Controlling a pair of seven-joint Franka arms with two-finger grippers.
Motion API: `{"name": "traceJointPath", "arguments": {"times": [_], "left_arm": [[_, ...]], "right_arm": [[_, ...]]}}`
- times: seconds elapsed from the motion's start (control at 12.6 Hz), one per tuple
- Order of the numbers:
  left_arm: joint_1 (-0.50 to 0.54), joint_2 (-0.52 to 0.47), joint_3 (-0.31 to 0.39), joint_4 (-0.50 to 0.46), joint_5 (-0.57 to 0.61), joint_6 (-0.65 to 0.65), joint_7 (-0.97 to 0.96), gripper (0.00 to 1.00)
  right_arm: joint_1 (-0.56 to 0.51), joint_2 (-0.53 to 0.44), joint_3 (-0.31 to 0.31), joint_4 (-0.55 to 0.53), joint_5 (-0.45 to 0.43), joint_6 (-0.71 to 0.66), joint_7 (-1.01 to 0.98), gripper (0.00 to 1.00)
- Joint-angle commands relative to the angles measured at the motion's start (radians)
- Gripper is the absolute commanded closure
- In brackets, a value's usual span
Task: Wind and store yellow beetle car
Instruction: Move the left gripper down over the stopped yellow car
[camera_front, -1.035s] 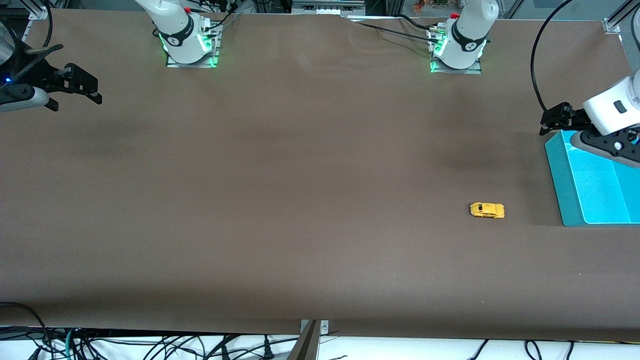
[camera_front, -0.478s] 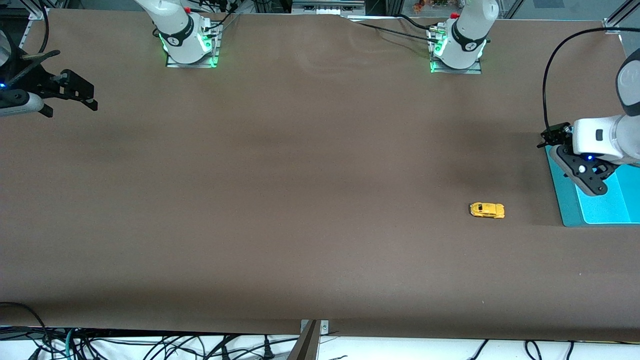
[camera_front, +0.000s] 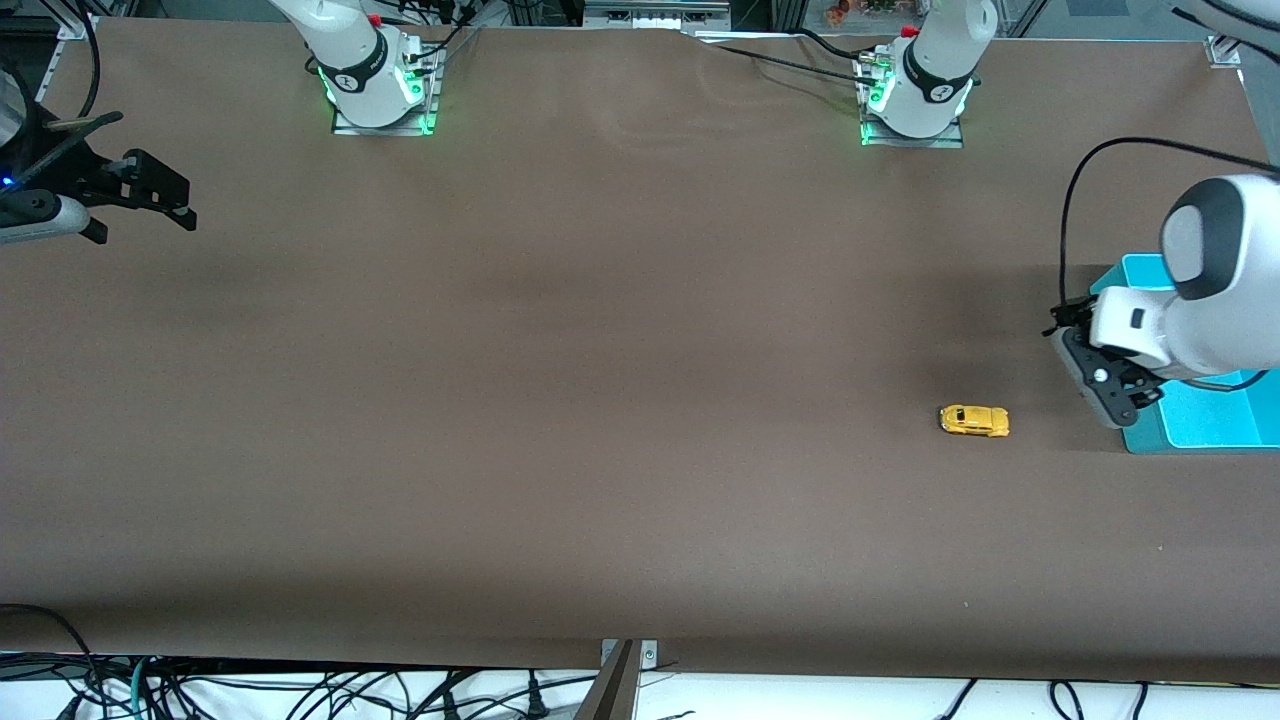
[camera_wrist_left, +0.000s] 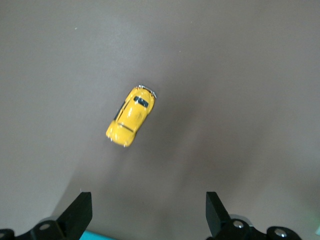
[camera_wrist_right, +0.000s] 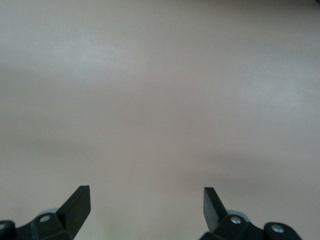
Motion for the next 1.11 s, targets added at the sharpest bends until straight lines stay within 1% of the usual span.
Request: {"name": "traceJointPath", "arguments": {"times": [0.0,0.16,0.32,0.48,0.64,0.88,1.03], "left_arm": [[-0.001,0.015,-0.004,-0.1,0.005,0.191,0.142,0.0],[0.001,0.087,-0.004,-0.099,0.003,0.305,0.265,0.0],[-0.006,0.147,-0.005,-0.1,0.008,0.396,0.282,0.0],[-0.022,0.188,-0.005,-0.097,0.008,0.46,0.348,0.0],[-0.012,0.216,-0.007,-0.099,0.006,0.482,0.373,0.0],[-0.022,0.248,-0.007,-0.102,0.006,0.519,0.388,0.0],[-0.019,0.268,-0.008,-0.103,0.006,0.519,0.39,0.0]], "right_arm": [[0.006,0.009,-0.009,0.025,-0.028,-0.004,0.015,0.0],[0.006,0.009,-0.009,0.025,-0.032,0.015,0.015,0.0],[0.006,0.009,-0.009,0.025,-0.032,0.015,0.015,0.0],[0.006,0.009,-0.009,0.025,-0.034,0.015,0.015,0.0],[0.006,0.009,-0.009,0.025,-0.034,0.015,0.015,0.0],[0.006,0.009,-0.007,0.025,-0.034,0.015,0.015,0.0],[0.006,0.009,-0.009,0.025,-0.034,0.015,0.015,0.0]]}}
